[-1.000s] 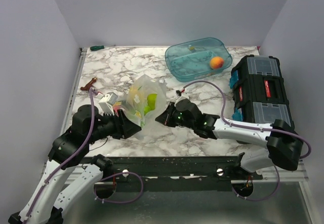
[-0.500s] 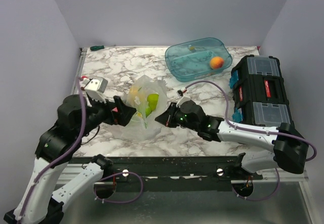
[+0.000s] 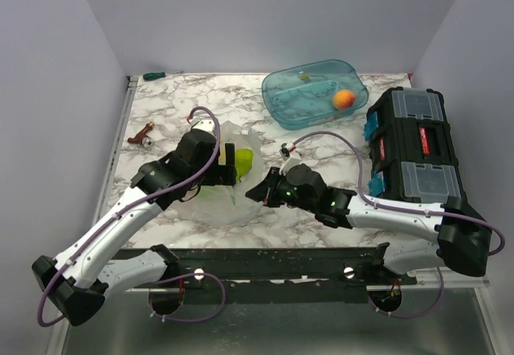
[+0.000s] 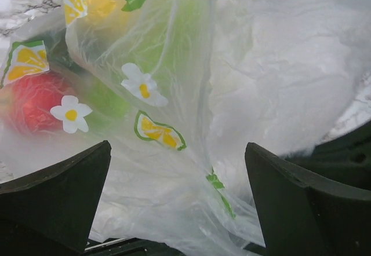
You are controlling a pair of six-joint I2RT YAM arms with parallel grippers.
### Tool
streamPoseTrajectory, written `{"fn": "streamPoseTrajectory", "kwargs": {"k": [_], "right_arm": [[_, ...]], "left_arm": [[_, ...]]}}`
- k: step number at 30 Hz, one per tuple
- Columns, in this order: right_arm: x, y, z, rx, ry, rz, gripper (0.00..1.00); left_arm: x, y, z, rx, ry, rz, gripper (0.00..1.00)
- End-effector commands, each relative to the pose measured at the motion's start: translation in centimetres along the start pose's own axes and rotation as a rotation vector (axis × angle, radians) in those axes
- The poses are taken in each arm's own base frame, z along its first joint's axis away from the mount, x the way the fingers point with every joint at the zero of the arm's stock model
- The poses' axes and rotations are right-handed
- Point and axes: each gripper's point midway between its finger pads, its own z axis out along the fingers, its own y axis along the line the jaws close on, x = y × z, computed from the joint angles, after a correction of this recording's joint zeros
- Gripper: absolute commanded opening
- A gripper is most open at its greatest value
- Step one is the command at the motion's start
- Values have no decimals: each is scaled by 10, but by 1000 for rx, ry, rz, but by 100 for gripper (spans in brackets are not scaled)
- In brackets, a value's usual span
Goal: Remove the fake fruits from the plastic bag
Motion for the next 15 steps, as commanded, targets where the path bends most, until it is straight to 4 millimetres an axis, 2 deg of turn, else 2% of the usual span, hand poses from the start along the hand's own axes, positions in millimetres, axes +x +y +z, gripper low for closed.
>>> {"fn": "streamPoseTrajectory", "kwargs": {"k": [1,4,8,10,11,13,15], "right_arm": [[5,0,-5,-3,-7,-3,1],[10,-2,-9,-7,-5,12,1],[12,-5,-13,0,-5,15,1],[14,-10,-15,15,-4,18,1],[16,-13,-15,30,0,24,1],[17,-19,-16,47,0,22,1],[13,-22,-16,72,-11,4,1]], "left_arm": [[-12,14,23,-140,-50,-50,96],[-9,15,37,-164,-43,-48,91],[-12,23,46,-216,-49,-27,70],[-16,22,48,-201,-52,3,54],[-19,23,48,-194,-55,14,38],[-28,27,46,-187,-58,21,14],[-38,33,41,-194,-70,31,5]]}}
